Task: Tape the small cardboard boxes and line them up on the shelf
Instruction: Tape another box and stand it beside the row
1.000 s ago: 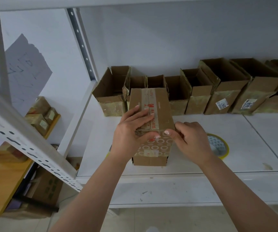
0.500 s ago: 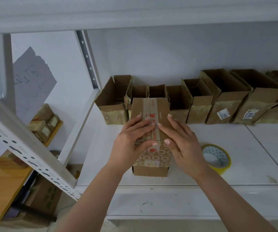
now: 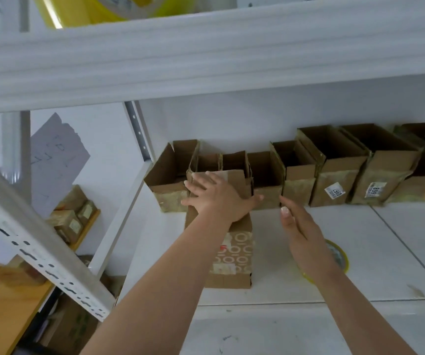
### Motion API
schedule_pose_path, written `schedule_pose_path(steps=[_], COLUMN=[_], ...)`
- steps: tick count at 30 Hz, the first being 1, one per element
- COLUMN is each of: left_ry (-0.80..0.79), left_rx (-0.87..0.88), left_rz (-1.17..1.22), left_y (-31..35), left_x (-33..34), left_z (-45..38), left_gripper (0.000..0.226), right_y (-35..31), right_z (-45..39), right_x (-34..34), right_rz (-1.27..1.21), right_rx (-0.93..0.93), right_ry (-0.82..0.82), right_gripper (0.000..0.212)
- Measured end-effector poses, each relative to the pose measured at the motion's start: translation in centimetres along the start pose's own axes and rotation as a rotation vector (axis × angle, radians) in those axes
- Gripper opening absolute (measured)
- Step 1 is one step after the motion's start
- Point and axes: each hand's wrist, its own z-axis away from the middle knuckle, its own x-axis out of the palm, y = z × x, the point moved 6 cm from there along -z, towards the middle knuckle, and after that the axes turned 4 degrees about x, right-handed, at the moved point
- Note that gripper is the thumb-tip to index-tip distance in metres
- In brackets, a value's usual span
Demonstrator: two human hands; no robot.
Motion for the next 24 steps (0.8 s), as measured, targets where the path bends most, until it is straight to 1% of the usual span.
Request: schedule_pose_path(steps=[2, 3, 5, 7, 8, 9, 10, 12, 14, 16, 18, 19, 21, 23, 24], left_ry=[-0.025, -0.035, -0.106, -0.229, -0.268, -0.283, -0.271, -0.183, -0.114, -0.138, -0.218, -0.247, -0.254, -0.211, -0.175], left_rx=[0.0, 0.06, 0.31, 0.582, 0.674, 0.73, 0.752, 0.76, 0.807, 0.869, 0.929, 0.946, 0.952, 0.923, 0.895], left_rz=[-0.025, -0.032, -0.045, -0.125, -0.183, -0.227, -0.239, -0.207, -0.213, -0.205, -0.181, -0.176, -0.161, -0.127, -0.101], left_y=[0.2, 0.4, 1.2, 1.2, 0.8, 0.5, 0.3, 0.5, 1.2, 1.7, 1.7, 1.5, 0.6, -0.9, -1.7], left_x=[0.1, 0.2, 0.4, 0.8, 1.0, 1.3, 1.4, 1.3, 1.2, 1.3, 1.3, 1.1, 0.6, 0.0, -0.2], left_z=[-0.1, -0.1, 0.3, 1.6, 2.3, 2.9, 3.4, 4.2, 5.3, 6.3, 7.1, 7.3, 7.4, 7.2, 7.0], left_gripper=[0.128, 0.125, 0.123, 0.12, 0.118, 0.116, 0.115, 0.113, 0.104, 0.09, 0.083, 0.083, 0.084, 0.087, 0.088], right_y=[0.5, 0.7, 1.0, 1.0, 1.0, 0.9, 0.8, 0.8, 0.7, 0.7, 0.6, 0.6, 0.4, 0.1, 0.1], right_z=[-0.1, -0.2, -0.8, -1.5, -1.9, -2.3, -2.6, -3.1, -3.5, -3.7, -3.8, -3.8, -3.6, -3.1, -2.7], right_x=[-0.4, -0.7, -1.5, -2.3, -2.4, -2.5, -2.3, -1.7, -0.9, 0.0, 0.3, 0.2, -0.3, -0.7, -0.7], right_rz=[-0.05, -0.08, -0.135, -0.198, -0.227, -0.242, -0.247, -0.261, -0.305, -0.352, -0.349, -0.33, -0.305, -0.332, -0.328], right_rx=[0.02, 0.032, 0.055, 0.075, 0.087, 0.1, 0.112, 0.152, 0.218, 0.274, 0.298, 0.294, 0.264, 0.212, 0.175], right_ry=[0.014, 0.024, 0.066, 0.112, 0.123, 0.12, 0.104, 0.048, -0.053, -0.168, -0.231, -0.233, -0.195, -0.154, -0.138], right_gripper=[0.062, 0.062, 0.062, 0.065, 0.068, 0.07, 0.07, 0.066, 0.07, 0.074, 0.072, 0.068, 0.061, 0.052, 0.044])
